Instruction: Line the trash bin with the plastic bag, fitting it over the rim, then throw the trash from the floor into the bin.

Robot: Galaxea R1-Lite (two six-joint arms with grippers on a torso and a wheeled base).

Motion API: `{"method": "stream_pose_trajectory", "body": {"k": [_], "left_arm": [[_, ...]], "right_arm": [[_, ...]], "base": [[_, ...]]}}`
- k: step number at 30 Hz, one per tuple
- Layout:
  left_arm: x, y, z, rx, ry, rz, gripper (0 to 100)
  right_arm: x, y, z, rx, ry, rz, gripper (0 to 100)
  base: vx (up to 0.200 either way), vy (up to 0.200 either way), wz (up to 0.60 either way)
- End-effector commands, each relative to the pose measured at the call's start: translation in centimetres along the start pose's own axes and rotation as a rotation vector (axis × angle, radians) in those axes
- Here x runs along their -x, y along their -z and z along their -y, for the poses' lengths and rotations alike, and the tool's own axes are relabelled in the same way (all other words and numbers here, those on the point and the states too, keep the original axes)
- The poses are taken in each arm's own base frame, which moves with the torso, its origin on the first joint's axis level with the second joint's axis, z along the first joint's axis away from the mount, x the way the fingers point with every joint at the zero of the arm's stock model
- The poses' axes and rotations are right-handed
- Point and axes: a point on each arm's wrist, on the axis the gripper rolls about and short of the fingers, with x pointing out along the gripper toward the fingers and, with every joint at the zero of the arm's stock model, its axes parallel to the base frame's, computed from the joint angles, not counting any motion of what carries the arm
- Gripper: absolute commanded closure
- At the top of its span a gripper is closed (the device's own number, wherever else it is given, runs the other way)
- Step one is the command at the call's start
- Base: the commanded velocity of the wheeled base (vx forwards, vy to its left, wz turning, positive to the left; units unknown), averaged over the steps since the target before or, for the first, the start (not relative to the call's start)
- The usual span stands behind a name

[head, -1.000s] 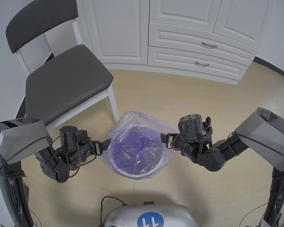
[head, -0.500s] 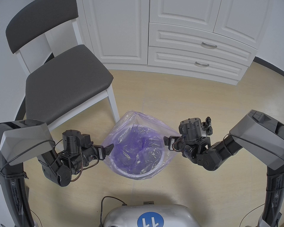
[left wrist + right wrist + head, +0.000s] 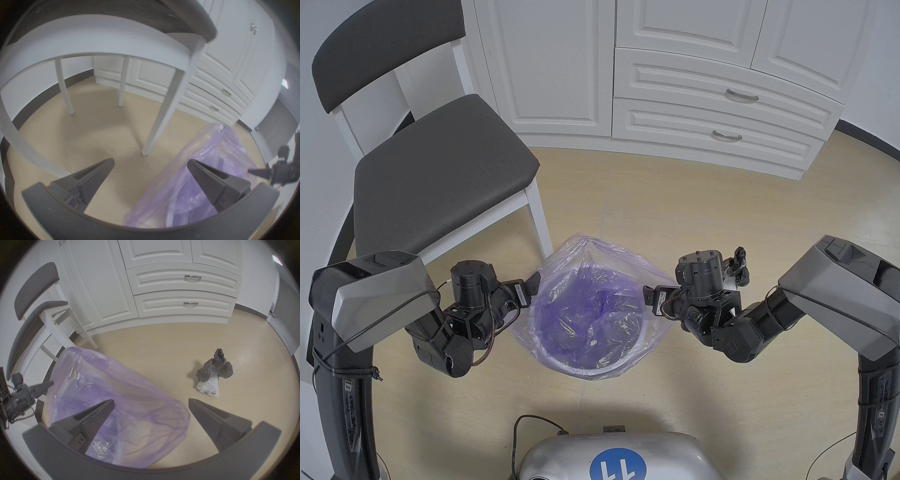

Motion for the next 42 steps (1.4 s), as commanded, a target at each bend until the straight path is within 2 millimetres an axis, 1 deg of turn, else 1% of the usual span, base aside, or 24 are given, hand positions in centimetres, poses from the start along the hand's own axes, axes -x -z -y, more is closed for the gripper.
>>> {"method": "stream_pose_trajectory", "body": {"k": [1, 4, 11, 13, 14, 15, 18, 20, 21, 25, 32, 37, 38, 39, 42], "left_arm": [[-1.2, -0.3, -0.5, 0.038, -0.020, 0.031, 0], [-1.3, -0.4, -0.6, 0.048, -0.021, 0.035, 0], [-1.6, 0.0, -1.0, 0.053, -0.031, 0.028, 0], [-1.7, 0.2, -1.0, 0.052, -0.031, 0.026, 0], [-2.0, 0.3, -1.0, 0.056, -0.030, 0.028, 0], [-2.0, 0.3, -1.0, 0.056, -0.030, 0.028, 0], [-2.4, 0.4, -0.9, 0.073, -0.037, 0.045, 0], [-2.5, 0.3, -0.9, 0.076, -0.042, 0.052, 0], [-2.8, 0.3, -0.9, 0.080, -0.055, 0.062, 0], [-3.2, 0.5, -1.0, 0.081, -0.064, 0.068, 0], [-3.9, 0.6, -1.2, 0.089, -0.077, 0.086, 0], [-4.3, 1.4, -1.7, 0.087, -0.092, 0.068, 0], [-4.6, 2.0, -2.0, 0.084, -0.097, 0.057, 0], [-4.7, 2.1, -2.0, 0.083, -0.100, 0.055, 0], [-5.2, 2.8, -2.7, 0.079, -0.129, 0.044, 0]], "right_arm": [[-0.5, 0.6, 0.0, 0.002, 0.003, -0.006, 0], [-0.7, 0.8, 0.0, 0.000, 0.003, -0.001, 0], [-1.1, 0.4, 0.0, -0.023, -0.006, 0.038, 0], [-1.5, 0.3, 0.2, -0.028, 0.003, 0.044, 0], [-2.1, 0.1, 0.4, -0.041, 0.005, 0.062, 0], [-2.1, 0.1, 0.4, -0.043, 0.006, 0.065, 0], [-3.4, 0.0, 1.1, -0.069, 0.011, 0.113, 0], [-3.7, 0.0, 1.1, -0.074, 0.010, 0.124, 0], [-4.3, -0.1, 1.3, -0.087, 0.013, 0.145, 0], [-4.7, -0.3, 1.3, -0.102, 0.008, 0.167, 0], [-5.8, 0.2, 1.6, -0.131, 0.013, 0.173, 0], [-6.3, 1.0, 1.8, -0.123, 0.022, 0.154, 0], [-6.5, 1.3, 1.9, -0.118, 0.027, 0.144, 0], [-6.5, 1.3, 1.9, -0.118, 0.027, 0.144, 0], [-6.8, 2.1, 2.0, -0.109, 0.031, 0.126, 0]], "base": [[0.000, 0.000, 0.00], [0.000, 0.000, 0.00], [0.000, 0.000, 0.00], [0.000, 0.000, 0.00], [0.000, 0.000, 0.00], [0.000, 0.000, 0.00], [0.000, 0.000, 0.00], [0.000, 0.000, 0.00], [0.000, 0.000, 0.00], [0.000, 0.000, 0.00], [0.000, 0.000, 0.00], [0.000, 0.000, 0.00], [0.000, 0.000, 0.00], [0.000, 0.000, 0.00], [0.000, 0.000, 0.00]]}}
